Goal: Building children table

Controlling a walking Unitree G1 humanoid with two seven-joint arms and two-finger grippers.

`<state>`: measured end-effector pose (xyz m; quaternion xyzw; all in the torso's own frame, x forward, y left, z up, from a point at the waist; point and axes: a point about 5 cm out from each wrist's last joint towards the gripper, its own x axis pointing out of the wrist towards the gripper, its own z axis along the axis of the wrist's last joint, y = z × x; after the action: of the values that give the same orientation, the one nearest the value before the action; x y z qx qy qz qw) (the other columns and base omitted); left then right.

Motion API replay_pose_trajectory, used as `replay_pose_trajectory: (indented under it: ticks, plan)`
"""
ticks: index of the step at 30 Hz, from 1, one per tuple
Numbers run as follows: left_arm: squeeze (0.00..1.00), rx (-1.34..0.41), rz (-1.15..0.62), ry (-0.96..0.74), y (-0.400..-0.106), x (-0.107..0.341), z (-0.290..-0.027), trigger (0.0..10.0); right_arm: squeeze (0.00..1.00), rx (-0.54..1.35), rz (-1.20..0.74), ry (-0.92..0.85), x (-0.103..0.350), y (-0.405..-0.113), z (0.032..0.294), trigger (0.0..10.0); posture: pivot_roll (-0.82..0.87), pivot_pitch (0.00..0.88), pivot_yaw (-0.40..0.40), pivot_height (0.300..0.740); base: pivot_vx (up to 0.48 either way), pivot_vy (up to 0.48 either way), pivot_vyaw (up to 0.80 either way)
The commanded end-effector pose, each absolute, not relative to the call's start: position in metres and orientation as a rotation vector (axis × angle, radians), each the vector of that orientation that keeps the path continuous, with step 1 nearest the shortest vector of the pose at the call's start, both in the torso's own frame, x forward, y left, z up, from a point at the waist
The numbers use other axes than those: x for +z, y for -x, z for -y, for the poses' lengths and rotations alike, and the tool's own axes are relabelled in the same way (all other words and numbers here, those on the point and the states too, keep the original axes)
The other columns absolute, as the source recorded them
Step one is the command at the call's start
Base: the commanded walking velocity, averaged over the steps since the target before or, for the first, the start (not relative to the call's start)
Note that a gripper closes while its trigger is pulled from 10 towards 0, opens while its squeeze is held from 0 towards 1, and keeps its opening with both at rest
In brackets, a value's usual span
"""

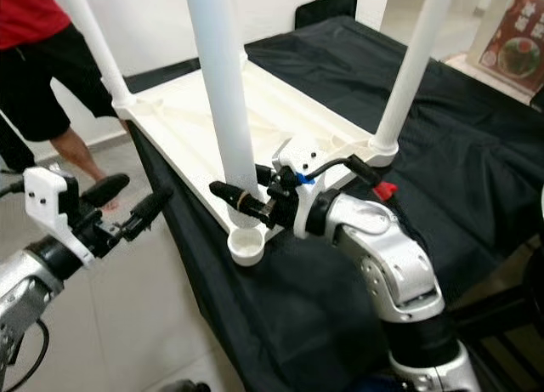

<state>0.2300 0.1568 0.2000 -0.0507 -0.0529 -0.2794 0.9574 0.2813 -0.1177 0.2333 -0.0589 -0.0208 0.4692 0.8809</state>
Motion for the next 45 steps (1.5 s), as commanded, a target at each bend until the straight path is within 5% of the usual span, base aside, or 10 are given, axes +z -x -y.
replay_pose_trajectory:
  ticks: [1, 11, 21, 34, 45]
  plan:
    - [0.00, -0.592, 0.102, 0.119, -0.225, 0.197, -0.146, 10.0, 0.00, 0.961, 0.071, 0.123, 0.238, -0.283, 0.118, 10.0, -0.04, 0.145, -0.017, 0.740, 0.000, 0.000, 0.00]
    - [0.00, -0.690, 0.029, 0.168, -0.214, 0.187, -0.117, 10.0, 0.00, 0.960, 0.067, 0.115, 0.238, -0.281, 0.117, 10.0, -0.04, 0.155, -0.017, 0.740, 0.000, -0.239, 0.00]
    - [0.00, -0.620, 0.076, -0.007, -0.229, 0.217, -0.164, 10.0, 0.00, 0.918, 0.046, 0.089, 0.233, -0.281, 0.108, 10.0, -0.03, 0.166, -0.012, 0.740, 0.000, 0.000, 0.00]
    - [0.00, -0.786, 0.042, -0.069, -0.215, 0.218, -0.157, 10.0, 0.00, 0.891, 0.041, 0.021, 0.234, -0.284, 0.113, 10.0, -0.04, 0.178, -0.001, 0.740, 0.000, 0.185, 0.00]
    - [0.00, -0.811, -0.088, -0.268, -0.199, 0.212, -0.227, 10.0, 0.00, 0.894, 0.054, -0.080, 0.228, -0.272, 0.119, 10.0, -0.03, 0.187, 0.010, 0.740, 0.000, 0.000, 0.00]
